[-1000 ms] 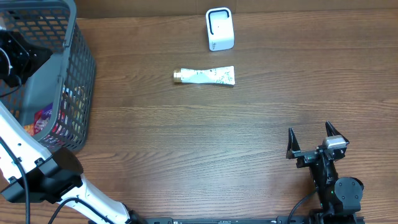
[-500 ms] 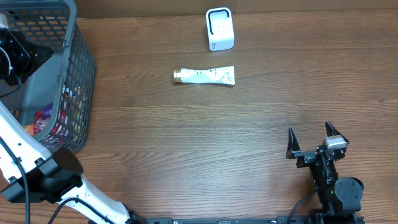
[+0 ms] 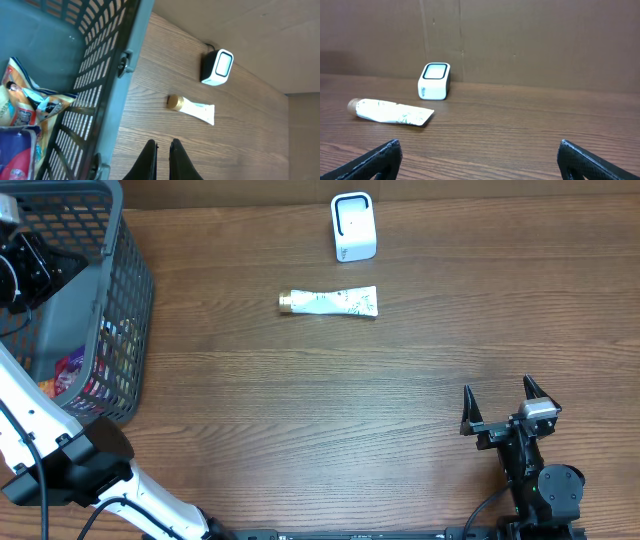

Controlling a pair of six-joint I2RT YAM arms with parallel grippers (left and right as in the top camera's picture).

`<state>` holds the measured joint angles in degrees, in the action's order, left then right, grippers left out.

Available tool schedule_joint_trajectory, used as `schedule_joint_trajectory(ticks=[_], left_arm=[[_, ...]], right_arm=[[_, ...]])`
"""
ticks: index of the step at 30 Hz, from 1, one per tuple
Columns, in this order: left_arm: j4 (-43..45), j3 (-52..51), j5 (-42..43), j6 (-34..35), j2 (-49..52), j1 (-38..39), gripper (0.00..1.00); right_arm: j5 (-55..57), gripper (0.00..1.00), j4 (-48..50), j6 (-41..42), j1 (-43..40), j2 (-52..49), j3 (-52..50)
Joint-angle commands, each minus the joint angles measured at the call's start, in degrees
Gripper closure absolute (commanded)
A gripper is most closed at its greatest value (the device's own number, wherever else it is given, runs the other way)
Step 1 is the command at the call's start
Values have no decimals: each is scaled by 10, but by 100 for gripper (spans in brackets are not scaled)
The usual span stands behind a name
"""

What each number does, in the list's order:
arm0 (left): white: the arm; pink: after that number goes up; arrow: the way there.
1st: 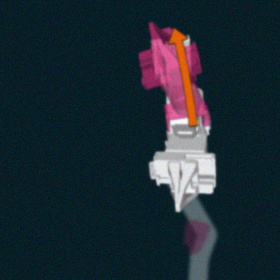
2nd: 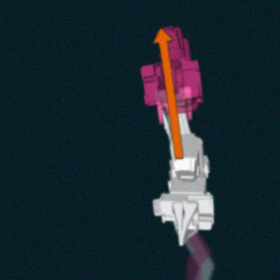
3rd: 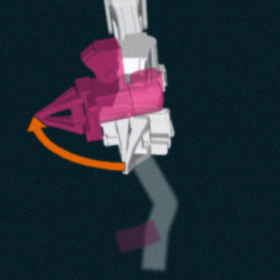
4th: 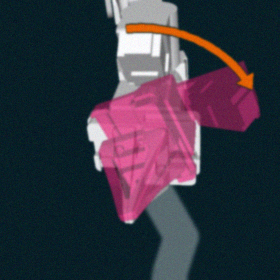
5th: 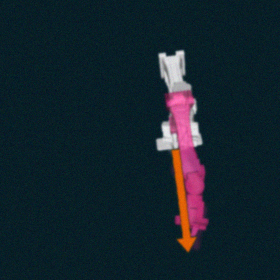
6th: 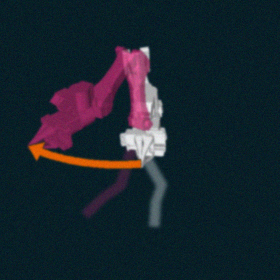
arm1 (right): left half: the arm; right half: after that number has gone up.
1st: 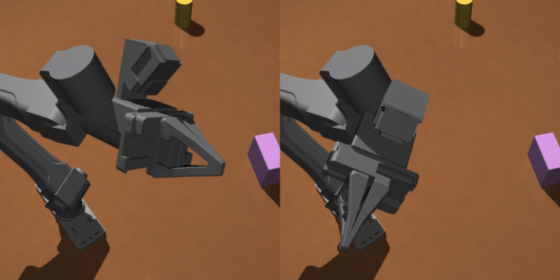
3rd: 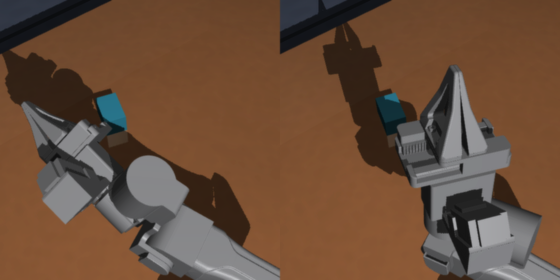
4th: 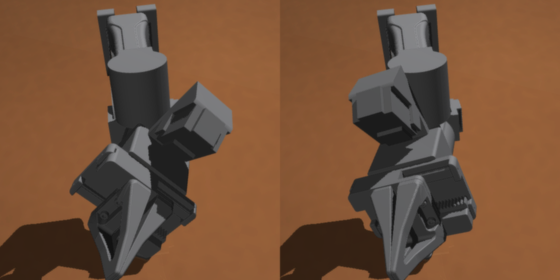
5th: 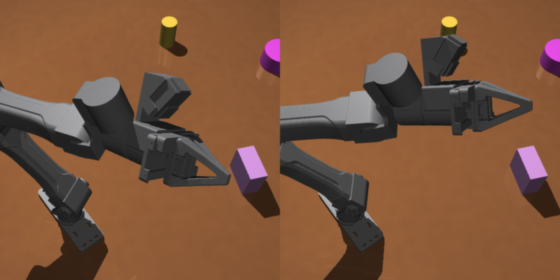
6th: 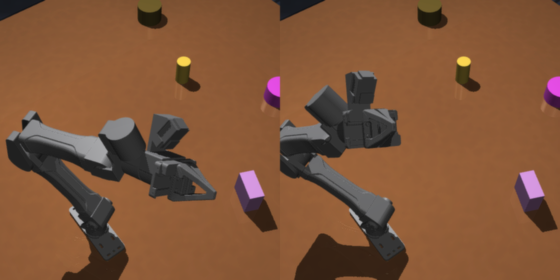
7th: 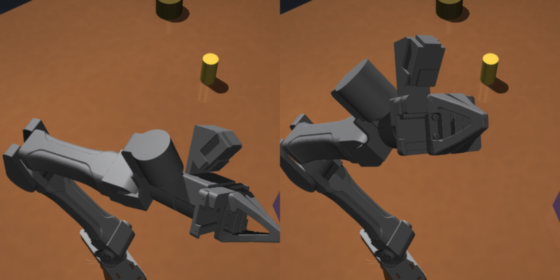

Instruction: Scan the item barcode

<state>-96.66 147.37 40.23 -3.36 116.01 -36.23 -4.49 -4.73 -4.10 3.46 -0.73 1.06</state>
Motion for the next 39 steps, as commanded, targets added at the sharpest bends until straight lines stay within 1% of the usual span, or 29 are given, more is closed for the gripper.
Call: schedule_joint_trajectory(ticks=[1, 2, 3, 7, 11, 13, 15, 17, 19, 20, 21, 22, 23, 24, 25, 26, 27, 31, 35, 39], left_arm=[[1, 0, -53, 48, 2, -10, 96], [1, 0, -76, 76, 2, -16, 96], [1, 0, -85, 87, 2, -22, 96], [0, 0, -83, 91, 2, -55, 96], [0, 0, -83, 91, 2, -71, 95], [3, 0, -105, 92, 2, -76, 96], [11, 0, -173, 102, 2, -77, 96], [14, 0, -270, 146, 3, -77, 96], [12, 0, -349, 186, 3, -76, 96], [11, -1, -364, 196, 4, -76, 96], [11, -1, -371, 201, 5, -76, 86], [11, -2, -372, 202, 6, -76, 62], [11, -3, -372, 202, 6, -76, 44], [12, -5, -373, 201, 6, -76, 32], [13, -8, -373, 201, 6, -76, 23], [13, -11, -376, 200, 6, -76, 8], [14, -13, -380, 199, 7, -76, 0], [40, -49, -378, 169, 13, -76, 0], [60, -87, -376, 167, 29, -76, 0], [55, -92, -375, 167, 72, -75, 0]], right_arm=[[-2, 0, 3, -3, 3, 6, -6], [-2, 0, 3, -3, 3, 6, -6], [-2, 0, 3, -3, 3, 6, -6], [-3, 0, 3, -3, 3, 6, -6], [-2, 0, 3, -3, 3, 6, -6], [-2, 0, 3, -3, 3, 6, -6], [-2, 0, 3, -3, 3, 6, -6], [-2, 0, 3, -3, 3, 6, -6], [-2, 0, 3, -3, 3, 6, -6], [-2, 0, 3, -3, 3, 6, -6], [-3, 0, 3, -3, 3, 6, -6], [-3, 0, 3, -3, 3, 6, -6], [-3, 0, 3, -3, 3, 6, -6], [-2, 0, 3, -3, 3, 6, -6], [-2, 0, 3, -3, 3, 6, -6], [-2, 0, 3, -3, 3, 5, -6], [-2, 0, 3, -3, 3, 6, -6], [-2, 0, 3, -3, 3, 6, -6], [-3, 0, 3, -3, 3, 6, -6], [-2, 0, 3, -3, 3, 6, -6]])
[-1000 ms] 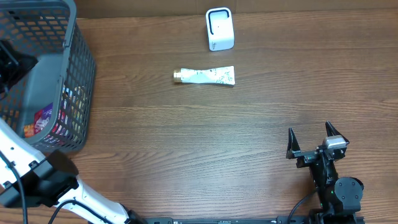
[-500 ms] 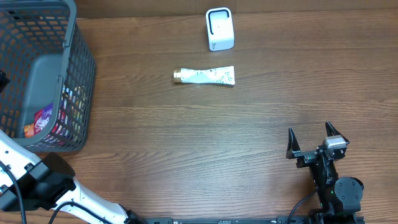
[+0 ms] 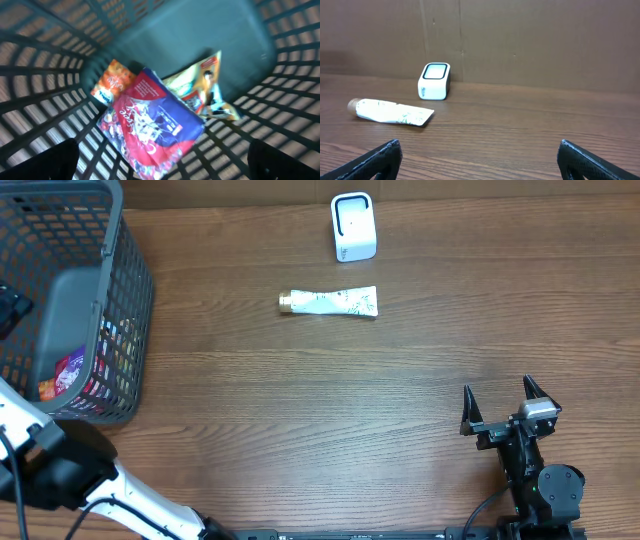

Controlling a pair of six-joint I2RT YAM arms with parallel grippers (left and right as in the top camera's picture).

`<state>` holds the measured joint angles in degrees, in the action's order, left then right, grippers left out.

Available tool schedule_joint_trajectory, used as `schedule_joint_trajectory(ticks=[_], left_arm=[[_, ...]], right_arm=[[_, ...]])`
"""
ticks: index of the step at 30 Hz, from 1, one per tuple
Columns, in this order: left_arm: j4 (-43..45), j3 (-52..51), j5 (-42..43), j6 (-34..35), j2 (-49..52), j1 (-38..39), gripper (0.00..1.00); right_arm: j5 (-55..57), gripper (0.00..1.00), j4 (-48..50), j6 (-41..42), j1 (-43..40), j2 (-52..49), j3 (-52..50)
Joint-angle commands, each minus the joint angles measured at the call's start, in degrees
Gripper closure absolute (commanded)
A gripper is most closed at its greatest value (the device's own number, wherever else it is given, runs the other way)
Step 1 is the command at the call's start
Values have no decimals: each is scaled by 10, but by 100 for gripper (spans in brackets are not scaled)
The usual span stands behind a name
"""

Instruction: Scan the item barcode

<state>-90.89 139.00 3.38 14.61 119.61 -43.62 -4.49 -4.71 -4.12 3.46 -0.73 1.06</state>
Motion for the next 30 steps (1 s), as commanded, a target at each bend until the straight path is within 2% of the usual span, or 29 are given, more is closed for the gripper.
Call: schedule_joint_trajectory(ticks=[1, 12, 26, 30], left_arm=[[-6, -9, -3, -13, 49, 0, 0], [-42, -9, 7, -22, 158, 48, 0], [-59, -14, 2, -29, 162, 58, 0], [-59, -49, -3, -35, 162, 60, 0]], right_arm=[[-2, 0, 3, -2, 3, 6, -6], [-2, 0, 3, -2, 3, 6, -6], [-3, 0, 3, -2, 3, 6, -6], [-2, 0, 3, -2, 3, 6, -6]])
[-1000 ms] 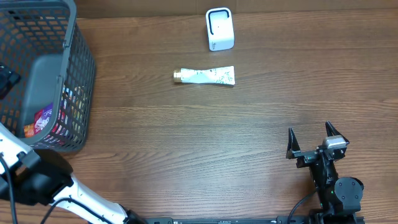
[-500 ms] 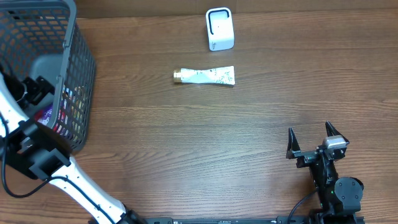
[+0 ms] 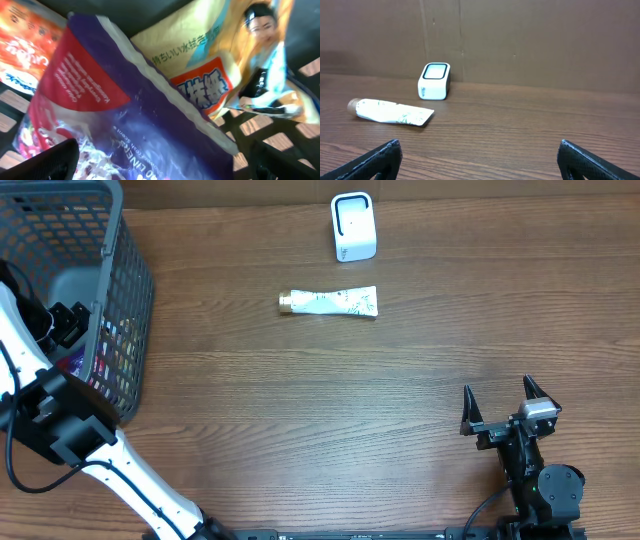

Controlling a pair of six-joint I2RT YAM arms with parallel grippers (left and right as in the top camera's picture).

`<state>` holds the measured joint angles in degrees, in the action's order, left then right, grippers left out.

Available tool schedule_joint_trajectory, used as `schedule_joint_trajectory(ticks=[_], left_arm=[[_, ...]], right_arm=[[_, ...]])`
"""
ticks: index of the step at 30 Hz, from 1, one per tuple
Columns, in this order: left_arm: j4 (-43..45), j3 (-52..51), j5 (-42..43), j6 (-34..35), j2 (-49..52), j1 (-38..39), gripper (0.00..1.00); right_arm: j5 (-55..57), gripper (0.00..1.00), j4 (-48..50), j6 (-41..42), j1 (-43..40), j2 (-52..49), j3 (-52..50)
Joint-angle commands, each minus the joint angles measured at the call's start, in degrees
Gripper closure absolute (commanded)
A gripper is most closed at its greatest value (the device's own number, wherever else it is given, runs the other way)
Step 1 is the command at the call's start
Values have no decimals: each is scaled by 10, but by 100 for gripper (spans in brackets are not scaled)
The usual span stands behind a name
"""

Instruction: Scan the item barcode

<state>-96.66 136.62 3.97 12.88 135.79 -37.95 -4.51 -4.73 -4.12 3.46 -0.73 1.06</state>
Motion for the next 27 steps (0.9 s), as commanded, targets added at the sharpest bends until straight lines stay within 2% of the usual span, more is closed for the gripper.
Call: schedule_joint_trajectory(ticks=[1, 7, 8, 10, 11, 14, 21, 27], left_arm=[[-2, -40, -17, -18, 0, 3, 0], [-2, -75, -33, -22, 0, 2, 0], [-2, -75, -33, -22, 0, 2, 24], [-2, -75, -33, -21, 0, 2, 62], [-2, -75, -31, -21, 0, 2, 73], [-2, -73, -30, -21, 0, 2, 96], [-2, -57, -19, -12, -16, 1, 96], [-2, 2, 25, -10, -77, 0, 96]], right_arm=[[-2, 0, 3, -2, 3, 6, -6], [-2, 0, 3, -2, 3, 6, -6], [-2, 0, 3, -2, 3, 6, -6], [-2, 0, 3, -2, 3, 6, -6], [-2, 0, 3, -2, 3, 6, -6], [-2, 0, 3, -2, 3, 6, -6], [-2, 0, 3, -2, 3, 6, -6], [-2, 0, 3, -2, 3, 6, -6]])
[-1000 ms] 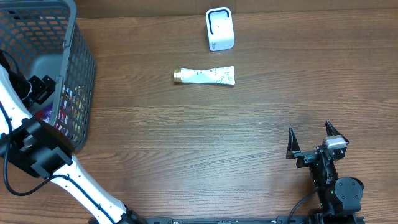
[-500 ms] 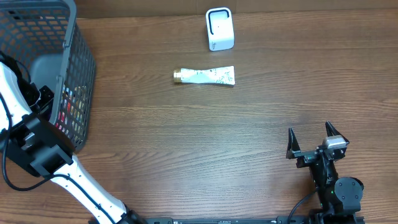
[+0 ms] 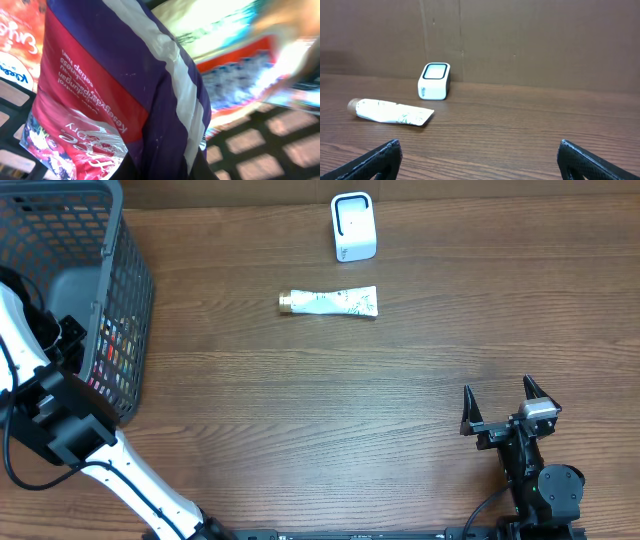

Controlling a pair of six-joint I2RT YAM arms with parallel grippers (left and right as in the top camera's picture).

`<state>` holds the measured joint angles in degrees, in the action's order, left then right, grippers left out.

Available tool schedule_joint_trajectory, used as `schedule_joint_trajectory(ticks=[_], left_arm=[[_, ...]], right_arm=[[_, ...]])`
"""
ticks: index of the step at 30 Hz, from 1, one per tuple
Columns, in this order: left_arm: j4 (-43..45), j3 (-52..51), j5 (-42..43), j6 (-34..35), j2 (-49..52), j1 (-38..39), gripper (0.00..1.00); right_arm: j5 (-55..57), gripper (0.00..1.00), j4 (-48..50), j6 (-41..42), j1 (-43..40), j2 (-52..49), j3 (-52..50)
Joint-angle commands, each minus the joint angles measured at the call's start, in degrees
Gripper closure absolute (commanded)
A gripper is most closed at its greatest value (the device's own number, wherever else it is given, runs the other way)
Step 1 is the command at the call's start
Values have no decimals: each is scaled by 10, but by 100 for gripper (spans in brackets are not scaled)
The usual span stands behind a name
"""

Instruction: Scan the item barcode

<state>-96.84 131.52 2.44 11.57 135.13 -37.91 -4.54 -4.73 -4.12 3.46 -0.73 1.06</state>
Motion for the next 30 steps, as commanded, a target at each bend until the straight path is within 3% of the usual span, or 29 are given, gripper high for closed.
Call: schedule_joint_trajectory(ticks=[1, 11, 16, 20, 22, 27, 30], left_arm=[[0, 64, 40, 3, -88, 0, 96], [7, 154, 73, 18, -256, -3, 96], [39, 167, 202, 18, -360, -3, 96], [79, 167, 413, 18, -434, 12, 96], [86, 167, 470, 17, -445, 53, 96], [84, 160, 469, -21, -434, 210, 96], [70, 156, 396, -63, -409, 336, 96]], right_arm=[[-2, 0, 3, -2, 3, 6, -6], [-2, 0, 3, -2, 3, 6, -6], [-2, 0, 3, -2, 3, 6, -6], [-2, 0, 3, -2, 3, 6, -6], [-2, 0, 3, -2, 3, 6, -6], [-2, 0, 3, -2, 3, 6, -6], [-2, 0, 3, -2, 3, 6, -6]])
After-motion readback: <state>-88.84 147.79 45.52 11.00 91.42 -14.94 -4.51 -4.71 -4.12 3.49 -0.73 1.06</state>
